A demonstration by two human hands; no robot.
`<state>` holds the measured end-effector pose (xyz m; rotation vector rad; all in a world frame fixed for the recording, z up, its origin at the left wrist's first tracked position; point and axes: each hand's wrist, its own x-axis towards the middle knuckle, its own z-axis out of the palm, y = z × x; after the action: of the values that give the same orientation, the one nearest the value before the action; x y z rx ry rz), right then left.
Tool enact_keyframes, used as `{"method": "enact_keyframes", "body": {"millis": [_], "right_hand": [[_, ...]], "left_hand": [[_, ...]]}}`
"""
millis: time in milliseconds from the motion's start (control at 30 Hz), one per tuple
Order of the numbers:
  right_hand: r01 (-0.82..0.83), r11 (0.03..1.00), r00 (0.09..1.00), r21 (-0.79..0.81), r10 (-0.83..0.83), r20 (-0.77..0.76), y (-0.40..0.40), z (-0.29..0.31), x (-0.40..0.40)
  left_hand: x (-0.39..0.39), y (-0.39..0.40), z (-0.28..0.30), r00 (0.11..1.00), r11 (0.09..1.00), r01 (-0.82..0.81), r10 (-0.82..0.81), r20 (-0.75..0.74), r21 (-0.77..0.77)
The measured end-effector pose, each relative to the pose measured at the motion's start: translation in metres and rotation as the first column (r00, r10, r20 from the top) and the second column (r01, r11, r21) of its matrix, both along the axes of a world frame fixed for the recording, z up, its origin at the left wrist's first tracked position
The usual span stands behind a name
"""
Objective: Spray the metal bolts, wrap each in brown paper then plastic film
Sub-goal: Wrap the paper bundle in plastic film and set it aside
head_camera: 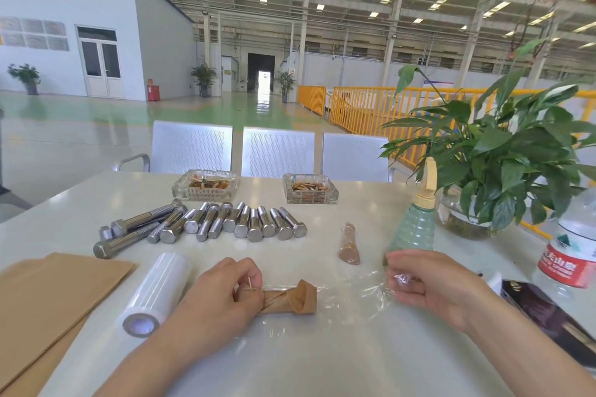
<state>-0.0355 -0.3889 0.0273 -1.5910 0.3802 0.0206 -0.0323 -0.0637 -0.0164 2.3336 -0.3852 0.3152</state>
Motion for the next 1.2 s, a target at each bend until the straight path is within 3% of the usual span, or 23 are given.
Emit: {"method": "enact_keyframes", "body": {"millis": [367, 467, 567, 733, 900, 1000, 1100, 1200], "right_hand": [[0.190, 0.981, 0.949, 0.037, -0.193, 0.249, 0.012, -0.007, -0.007], [0.117, 0.993, 0.909, 0.002, -0.108, 0.403, 0.033, 0.014, -0.018], [-0.076, 0.993, 0.848, -0.094, 0.114, 0.518, 0.075, 0.037, -0.029], [-0.283, 0.906, 0.804, -0.315, 0.403, 0.438, 0.156, 0.031, -0.032], [-0.318, 0.913, 0.863, -0.255, 0.390, 0.320, 0.181, 0.012, -0.023], [-0.331, 0.922, 0.877, -0.201, 0.380, 0.295, 0.183, 0.005, -0.018], [-0.331, 0.898, 0.867, -0.289, 0.410, 0.282, 0.185, -0.001, -0.016], [-0.319, 0.873, 0.860, -0.369, 0.430, 0.275, 0.184, -0.003, -0.012]], "left_hand": [[-0.006, -0.005, 0.009, 0.991, 0.993, -0.117, 0.116, -0.065, -0.009], [-0.007, -0.011, 0.013, 0.981, 0.986, -0.165, 0.166, -0.098, 0.014], [-0.005, -0.015, 0.018, 0.966, 0.979, -0.203, 0.204, -0.156, 0.021], [-0.003, -0.014, 0.031, 0.939, 0.980, -0.200, 0.188, -0.289, -0.012], [-0.005, -0.003, 0.038, 0.935, 0.993, -0.114, 0.121, -0.334, 0.040], [-0.012, 0.015, 0.050, 0.886, 0.993, 0.020, -0.072, -0.458, -0.118], [-0.017, 0.027, 0.058, 0.805, 0.938, -0.011, -0.197, -0.560, -0.347], [-0.015, 0.023, 0.061, 0.805, 0.952, 0.034, -0.206, -0.557, -0.303]]}}
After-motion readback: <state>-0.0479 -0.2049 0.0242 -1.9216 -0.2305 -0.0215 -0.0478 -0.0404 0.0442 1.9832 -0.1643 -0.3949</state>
